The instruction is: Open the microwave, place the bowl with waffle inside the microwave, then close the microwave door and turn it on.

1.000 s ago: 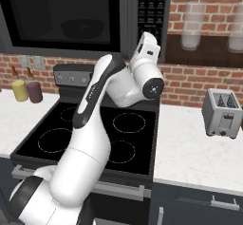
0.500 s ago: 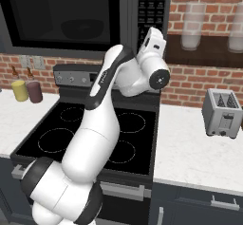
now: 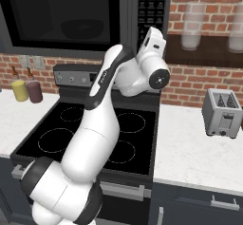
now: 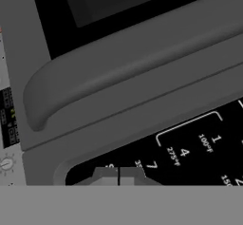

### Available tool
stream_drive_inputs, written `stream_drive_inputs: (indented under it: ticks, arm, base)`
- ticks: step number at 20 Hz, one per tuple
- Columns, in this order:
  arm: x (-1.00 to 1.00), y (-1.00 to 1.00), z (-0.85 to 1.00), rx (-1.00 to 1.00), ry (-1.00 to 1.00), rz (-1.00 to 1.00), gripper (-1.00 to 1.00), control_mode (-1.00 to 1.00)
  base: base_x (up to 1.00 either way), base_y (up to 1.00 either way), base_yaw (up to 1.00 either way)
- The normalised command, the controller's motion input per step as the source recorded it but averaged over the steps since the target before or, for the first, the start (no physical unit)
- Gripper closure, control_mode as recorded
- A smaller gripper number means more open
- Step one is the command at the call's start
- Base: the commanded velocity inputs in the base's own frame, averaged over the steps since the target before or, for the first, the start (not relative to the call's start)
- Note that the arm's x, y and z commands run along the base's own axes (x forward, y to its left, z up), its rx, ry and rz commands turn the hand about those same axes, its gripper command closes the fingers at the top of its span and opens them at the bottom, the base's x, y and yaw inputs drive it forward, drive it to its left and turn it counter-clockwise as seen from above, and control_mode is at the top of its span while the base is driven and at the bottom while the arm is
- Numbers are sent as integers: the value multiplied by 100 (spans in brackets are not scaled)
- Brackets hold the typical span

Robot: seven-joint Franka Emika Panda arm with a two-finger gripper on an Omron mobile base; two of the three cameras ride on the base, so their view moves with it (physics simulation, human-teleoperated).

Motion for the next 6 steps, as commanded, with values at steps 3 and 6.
stream_drive_inputs:
  ticks: [3,6]
  arm:
    - [43,-5,-33,0,0,-1,100,-100]
    - [-23,-14,-7,0,0,-2,100,-100]
  base:
    - [0,0,0]
    - [0,0,0]
